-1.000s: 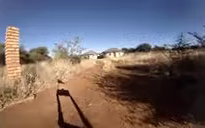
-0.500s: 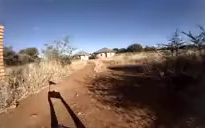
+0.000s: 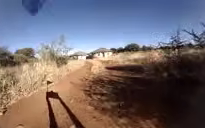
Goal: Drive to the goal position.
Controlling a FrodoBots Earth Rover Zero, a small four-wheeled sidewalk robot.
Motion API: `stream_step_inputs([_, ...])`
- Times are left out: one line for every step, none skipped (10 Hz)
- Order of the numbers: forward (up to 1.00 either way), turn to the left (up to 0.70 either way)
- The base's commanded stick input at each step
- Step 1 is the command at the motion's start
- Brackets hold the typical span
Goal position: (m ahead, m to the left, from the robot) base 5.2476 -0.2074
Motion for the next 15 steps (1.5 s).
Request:
stream_step_inputs([0.50, 0.00])
stream_step_inputs([0.50, 0.00])
stream_step_inputs([0.50, 0.00])
stream_step_inputs([0.50, -0.03])
stream_step_inputs([0.50, -0.41])
stream_step_inputs([0.50, -0.34])
stream_step_inputs([0.50, -0.14])
stream_step_inputs([0.50, 0.00])
stream_step_inputs([0.50, 0.00])
stream_step_inputs([0.50, 0.00])
stream_step_inputs([0.50, 0.00])
stream_step_inputs([0.50, 0.00])
stream_step_inputs([0.50, 0.00])
stream_step_inputs([0.50, 0.00])
stream_step_inputs([0.50, 0.00])
